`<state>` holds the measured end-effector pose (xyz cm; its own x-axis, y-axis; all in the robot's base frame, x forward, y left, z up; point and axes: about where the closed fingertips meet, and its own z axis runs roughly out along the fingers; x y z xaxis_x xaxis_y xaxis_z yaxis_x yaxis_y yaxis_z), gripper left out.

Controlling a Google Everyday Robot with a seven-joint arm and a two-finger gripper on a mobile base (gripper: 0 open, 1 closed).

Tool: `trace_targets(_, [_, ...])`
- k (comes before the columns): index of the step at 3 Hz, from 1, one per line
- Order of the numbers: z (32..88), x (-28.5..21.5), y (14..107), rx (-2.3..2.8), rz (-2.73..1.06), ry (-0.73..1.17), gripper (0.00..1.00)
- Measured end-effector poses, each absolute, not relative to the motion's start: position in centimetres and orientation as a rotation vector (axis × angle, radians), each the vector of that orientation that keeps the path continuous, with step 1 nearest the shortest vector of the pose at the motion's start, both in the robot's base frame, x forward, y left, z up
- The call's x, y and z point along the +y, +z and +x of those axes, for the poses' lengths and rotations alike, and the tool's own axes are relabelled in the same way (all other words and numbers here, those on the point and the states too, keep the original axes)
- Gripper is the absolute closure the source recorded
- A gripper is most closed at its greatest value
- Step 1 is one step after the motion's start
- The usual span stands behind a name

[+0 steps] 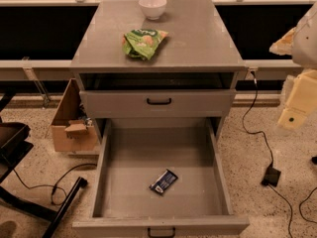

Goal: Pick rxbar blueberry from middle drawer and place on counter

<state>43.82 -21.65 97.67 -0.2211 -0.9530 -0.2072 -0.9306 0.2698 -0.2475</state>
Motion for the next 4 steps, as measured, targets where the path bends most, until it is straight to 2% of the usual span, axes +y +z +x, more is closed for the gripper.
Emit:
trace_targets(2, [44.0, -21.0, 97.0, 2.256, -1.744, -0.153, 0.00])
trace_targets(4, [46.5, -18.7, 88.5, 2.282, -1.902, -0.268, 0.00])
